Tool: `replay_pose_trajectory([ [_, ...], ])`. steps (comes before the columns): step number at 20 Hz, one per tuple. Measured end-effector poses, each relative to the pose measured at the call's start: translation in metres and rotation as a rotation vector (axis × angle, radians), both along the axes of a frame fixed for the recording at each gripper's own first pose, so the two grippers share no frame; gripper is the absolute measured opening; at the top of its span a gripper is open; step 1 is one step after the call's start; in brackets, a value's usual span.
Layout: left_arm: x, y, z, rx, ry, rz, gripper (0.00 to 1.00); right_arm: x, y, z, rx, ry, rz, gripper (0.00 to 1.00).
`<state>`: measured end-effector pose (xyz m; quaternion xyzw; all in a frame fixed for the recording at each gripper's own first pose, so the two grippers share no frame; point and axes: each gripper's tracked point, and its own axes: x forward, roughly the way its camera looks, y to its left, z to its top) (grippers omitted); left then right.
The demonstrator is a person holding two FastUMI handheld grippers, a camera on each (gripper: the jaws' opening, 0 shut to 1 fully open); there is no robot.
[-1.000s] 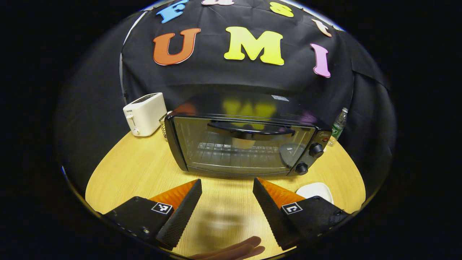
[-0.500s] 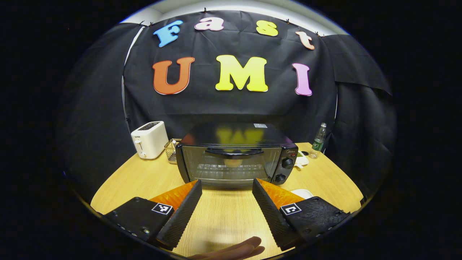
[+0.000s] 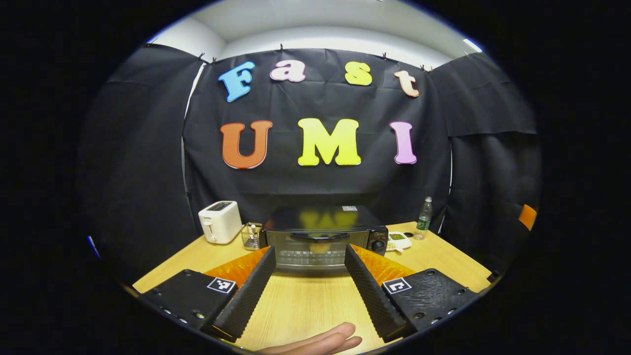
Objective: Open the electric oven with the left hand, put the food in, and close the electric oven.
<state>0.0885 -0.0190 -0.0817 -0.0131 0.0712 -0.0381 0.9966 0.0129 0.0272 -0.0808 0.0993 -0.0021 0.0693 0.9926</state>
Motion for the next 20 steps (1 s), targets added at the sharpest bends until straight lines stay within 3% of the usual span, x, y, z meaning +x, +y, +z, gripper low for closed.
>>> replay_pose_trajectory([
  [3,-0.021,-0.002,0.025,0.0,-0.084,0.018,0.93,-0.002,0.007,0.004,-0.019,-0.002,0.0,0.93],
  [6,-0.048,-0.024,0.021,-0.036,-0.057,-0.037,0.93,-0.008,0.018,0.01,-0.051,-0.024,0.02,0.93],
  [7,-0.056,-0.026,0.021,-0.022,-0.053,-0.042,1.0,-0.01,0.021,0.012,-0.067,-0.027,0.023,0.93],
  [10,-0.077,-0.022,0.023,0.04,-0.072,-0.026,0.86,-0.017,0.031,0.014,-0.12,-0.031,0.027,0.93],
  [11,-0.081,-0.021,0.025,0.045,-0.083,-0.014,0.87,-0.019,0.033,0.015,-0.14,-0.031,0.028,0.93],
  [12,-0.086,-0.023,0.028,0.042,-0.09,-0.006,0.95,-0.021,0.035,0.017,-0.158,-0.032,0.027,0.93],
  [20,-0.108,-0.018,0.034,0.036,-0.099,-0.001,0.95,-0.034,0.036,0.022,-0.245,-0.042,0.002,0.94],
])
